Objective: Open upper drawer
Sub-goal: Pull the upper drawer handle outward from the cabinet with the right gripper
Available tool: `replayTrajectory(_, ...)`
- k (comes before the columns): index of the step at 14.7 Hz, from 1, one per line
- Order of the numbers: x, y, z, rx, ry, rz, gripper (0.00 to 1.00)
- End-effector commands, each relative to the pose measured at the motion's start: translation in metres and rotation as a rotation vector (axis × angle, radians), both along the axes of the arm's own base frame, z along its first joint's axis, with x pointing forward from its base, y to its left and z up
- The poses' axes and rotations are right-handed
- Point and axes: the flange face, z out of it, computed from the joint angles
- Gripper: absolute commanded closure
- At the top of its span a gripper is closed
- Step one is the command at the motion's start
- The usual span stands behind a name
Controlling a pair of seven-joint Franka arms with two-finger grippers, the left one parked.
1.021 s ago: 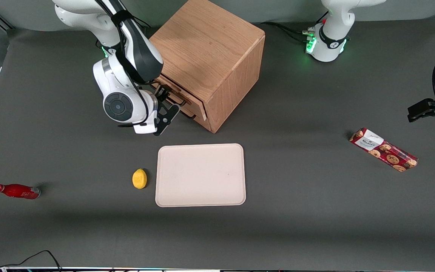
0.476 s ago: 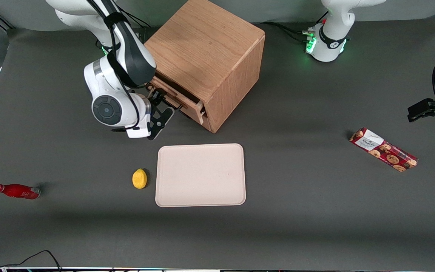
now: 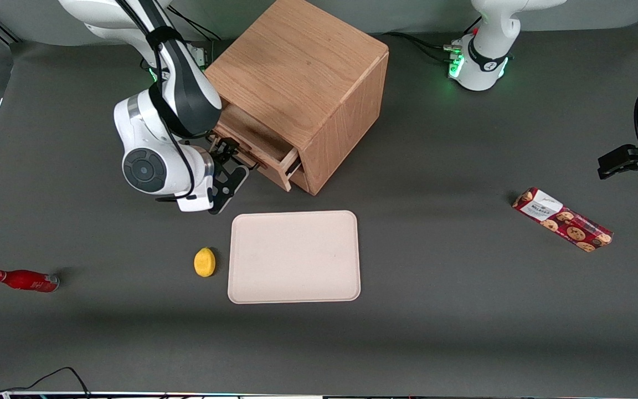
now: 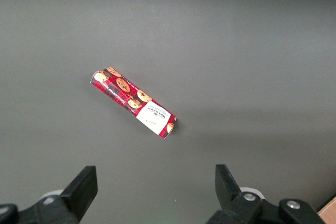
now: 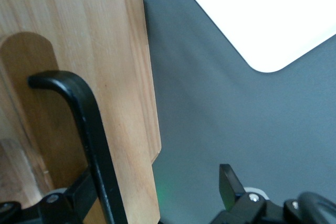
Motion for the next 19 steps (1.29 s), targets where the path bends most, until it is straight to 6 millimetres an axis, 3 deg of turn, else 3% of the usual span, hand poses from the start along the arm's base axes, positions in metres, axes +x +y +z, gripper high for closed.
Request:
replayTrajectory(1,0.014,-0.002,0.000,0.026,-0.009,0.019,0.00)
replayTrajectory(8,0.032,-0.029,-0.009,0.044,-0.016,0.055,0.00)
replayTrajectory(12,0.037,-0.031,-0.010,0.050,-0.024,0.068,0.00)
replayTrajectory(19,0.055,-0.053,-0.007,0.056,-0.044,0.054,0.00)
